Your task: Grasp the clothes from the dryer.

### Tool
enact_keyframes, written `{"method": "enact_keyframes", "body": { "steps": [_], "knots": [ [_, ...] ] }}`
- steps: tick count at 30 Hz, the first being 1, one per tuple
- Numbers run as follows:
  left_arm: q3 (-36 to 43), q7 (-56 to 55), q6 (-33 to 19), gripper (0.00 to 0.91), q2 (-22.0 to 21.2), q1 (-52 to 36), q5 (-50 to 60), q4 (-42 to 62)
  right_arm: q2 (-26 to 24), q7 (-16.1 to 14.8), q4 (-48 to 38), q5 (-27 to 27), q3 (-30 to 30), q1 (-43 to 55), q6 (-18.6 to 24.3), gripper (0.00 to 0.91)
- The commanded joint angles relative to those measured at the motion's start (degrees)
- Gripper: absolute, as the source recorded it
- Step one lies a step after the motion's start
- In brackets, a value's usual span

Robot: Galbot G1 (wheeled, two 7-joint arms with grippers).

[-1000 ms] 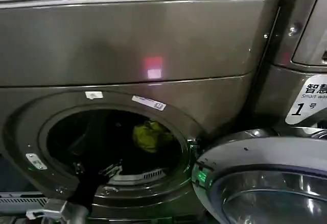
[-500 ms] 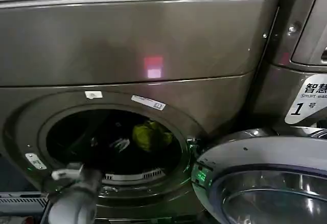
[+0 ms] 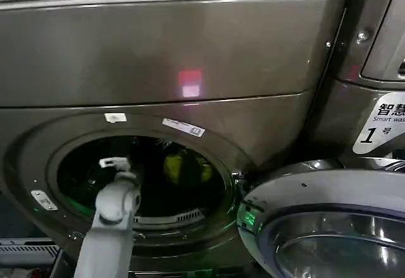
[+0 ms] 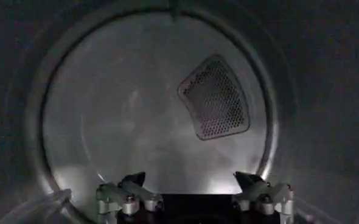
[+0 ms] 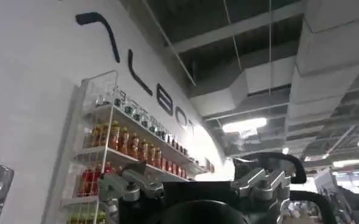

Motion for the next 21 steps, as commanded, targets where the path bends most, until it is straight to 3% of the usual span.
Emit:
{"method": "enact_keyframes", "body": {
  "steps": [1, 13, 21],
  "knots": [
    [2.79, -0.34, -2.05, 0.907, -0.5, -15.41, 1.73, 21.75, 0.1, -0.16, -0.29, 0.06, 0.34, -0.1, 0.01, 0.907],
    [5.24, 2.85, -7.25, 0.907, -1.74, -28.28, 3.0, 41.86, -0.3, -0.53, -0.87, 0.13, -0.05, 0.28, 0.13, 0.907],
    [16.46, 27.28, -13.53, 0.907, 1.35, -34.8, 3.35, 51.92, -0.14, -0.69, -0.99, 0.13, -0.17, 0.46, 0.16, 0.907]
  ]
}}
